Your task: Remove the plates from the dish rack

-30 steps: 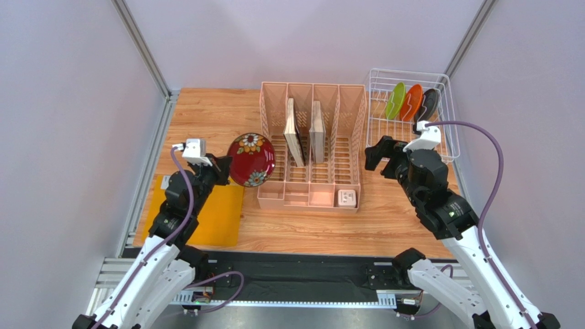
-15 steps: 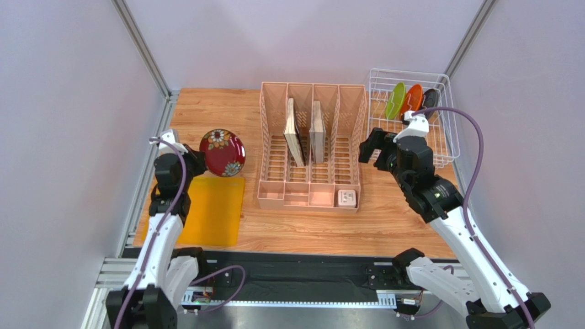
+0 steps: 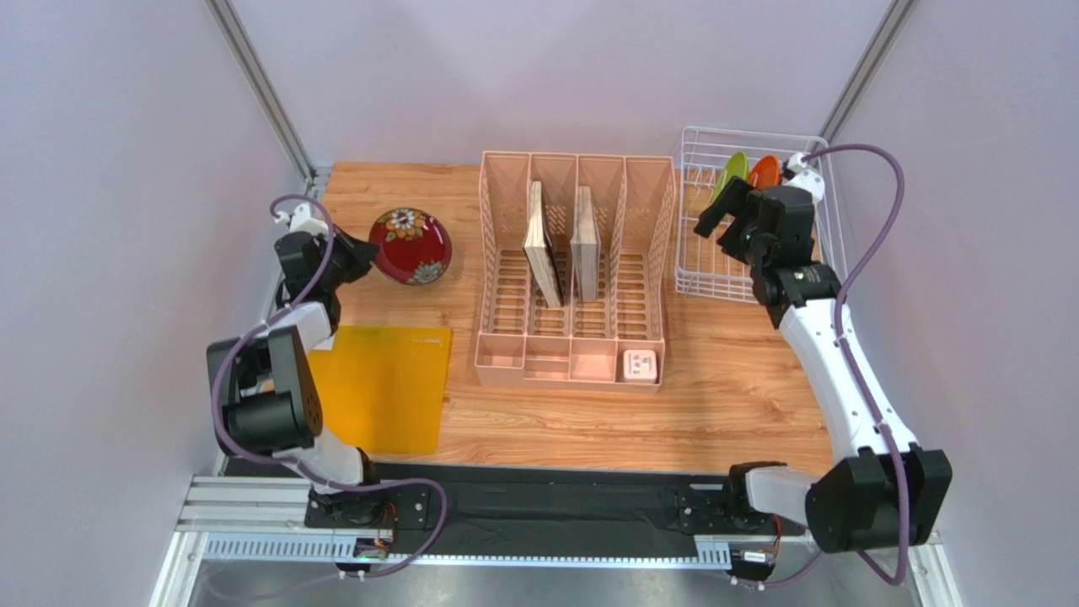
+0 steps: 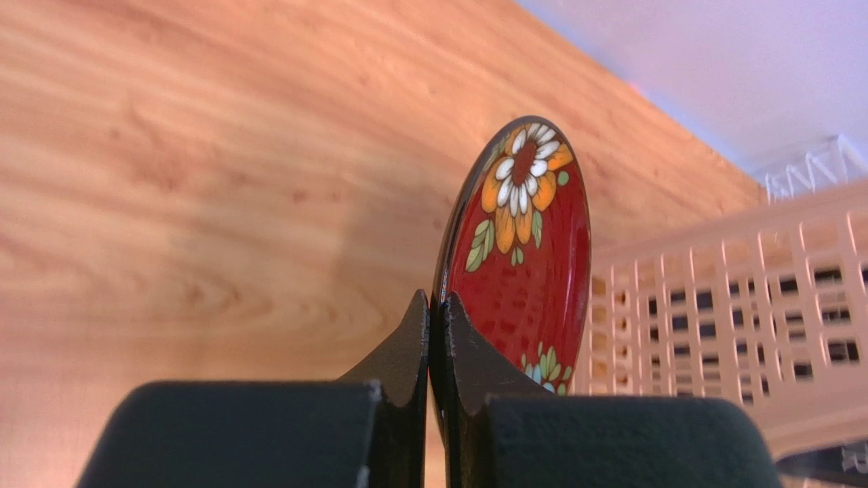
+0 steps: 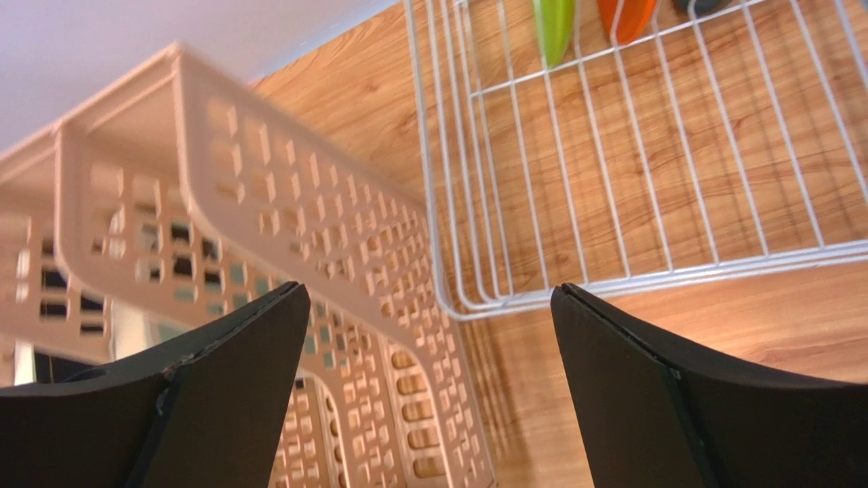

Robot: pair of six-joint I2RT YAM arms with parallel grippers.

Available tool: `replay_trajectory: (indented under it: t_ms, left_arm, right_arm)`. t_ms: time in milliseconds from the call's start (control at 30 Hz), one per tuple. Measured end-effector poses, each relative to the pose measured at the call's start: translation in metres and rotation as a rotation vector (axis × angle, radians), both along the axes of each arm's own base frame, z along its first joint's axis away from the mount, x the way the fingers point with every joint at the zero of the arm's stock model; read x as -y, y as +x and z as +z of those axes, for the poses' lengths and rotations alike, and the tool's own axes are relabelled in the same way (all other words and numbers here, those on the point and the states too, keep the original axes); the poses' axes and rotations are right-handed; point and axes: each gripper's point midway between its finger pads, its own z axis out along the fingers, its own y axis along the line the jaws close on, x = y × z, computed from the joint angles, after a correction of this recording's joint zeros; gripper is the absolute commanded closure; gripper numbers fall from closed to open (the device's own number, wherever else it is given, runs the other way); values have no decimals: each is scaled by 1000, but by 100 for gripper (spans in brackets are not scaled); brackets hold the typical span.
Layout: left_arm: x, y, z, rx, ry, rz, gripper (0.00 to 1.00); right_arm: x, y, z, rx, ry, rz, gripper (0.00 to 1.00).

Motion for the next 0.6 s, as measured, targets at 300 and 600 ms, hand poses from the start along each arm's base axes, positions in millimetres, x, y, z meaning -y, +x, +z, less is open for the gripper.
replay_trajectory:
  t_ms: [300, 600]
  left_arm:
    - [-25, 43, -48, -24, -85, 0, 100]
    - [-30, 50, -80, -71, -197, -23, 100]
  right_arm:
    - [43, 56, -2, -21, 33, -59, 8]
    - [63, 138, -15, -78, -65, -94, 9]
